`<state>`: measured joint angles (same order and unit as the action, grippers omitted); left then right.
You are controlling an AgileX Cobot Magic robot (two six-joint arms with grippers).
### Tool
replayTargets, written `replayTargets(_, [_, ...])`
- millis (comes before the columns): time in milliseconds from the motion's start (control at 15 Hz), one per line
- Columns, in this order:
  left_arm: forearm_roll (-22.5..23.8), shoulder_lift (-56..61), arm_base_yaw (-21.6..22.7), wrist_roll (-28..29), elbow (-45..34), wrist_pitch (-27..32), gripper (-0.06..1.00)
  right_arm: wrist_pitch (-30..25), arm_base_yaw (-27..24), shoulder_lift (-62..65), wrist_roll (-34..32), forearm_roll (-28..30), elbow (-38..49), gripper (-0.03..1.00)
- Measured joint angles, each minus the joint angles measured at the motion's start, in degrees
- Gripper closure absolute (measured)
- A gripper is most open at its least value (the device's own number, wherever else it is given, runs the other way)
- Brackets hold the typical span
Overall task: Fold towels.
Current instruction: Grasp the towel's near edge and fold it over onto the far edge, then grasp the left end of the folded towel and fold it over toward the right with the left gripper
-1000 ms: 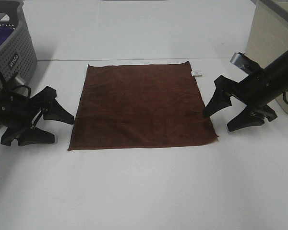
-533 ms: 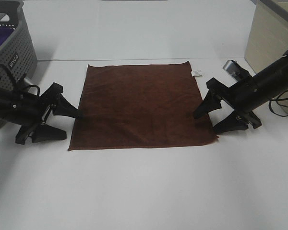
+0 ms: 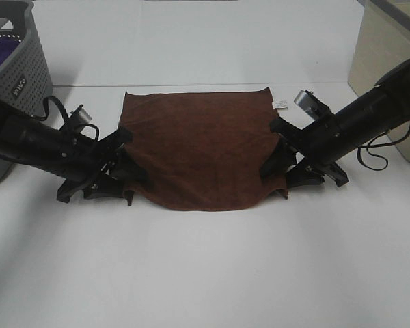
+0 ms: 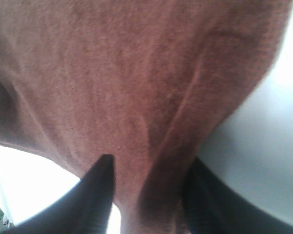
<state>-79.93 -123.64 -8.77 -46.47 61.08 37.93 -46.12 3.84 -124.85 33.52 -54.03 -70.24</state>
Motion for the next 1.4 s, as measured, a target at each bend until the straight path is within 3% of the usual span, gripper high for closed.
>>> replayTargets(133, [0.52, -0.46, 0.0, 0.23, 0.0, -0.74, 0.89, 0.11, 0.0, -0.06, -0.4, 0.17, 0.0, 0.81])
replayTargets(200, [1.09, -0.46, 0.0, 0.23, 0.0, -0.74, 0.94, 0.06, 0.0, 0.17, -1.15, 0.92, 0.0, 0.93])
replayTargets(267, [1.83, -0.46, 0.0, 0.46, 0.0, -0.29, 0.94, -0.17, 0.0, 0.74, -2.12, 2.41, 0.0, 0.97])
replayTargets(467, [5.67, 0.4, 0.0, 2.81, -0.06, 1.09, 0.94, -2.29, 0.0, 2.41, -5.1, 6.88, 0.0, 0.97])
replayTargets(600, [10.54, 3.78, 0.0, 6.65, -2.75, 1.55, 0.94, -6.65, 0.0, 2.86, -7.56, 10.49, 0.74, 0.97])
replayTargets(1067, [10.6, 12.03, -0.52, 7.39, -20.45, 3.09, 0.94, -4.76, 0.29, 10.77, -8.48, 8.88, 20.45, 0.97])
replayTargets(1200, [10.54, 13.69, -0.52, 7.39, -20.97, 2.92, 0.94, -4.64, 0.29, 11.12, -8.42, 8.31, 20.51, 0.97])
replayTargets(1400, [11.4, 15.58, -0.52, 9.8, -14.95, 2.01, 0.94, -5.21, 0.29, 11.12, -7.33, 9.0, 12.2, 0.97])
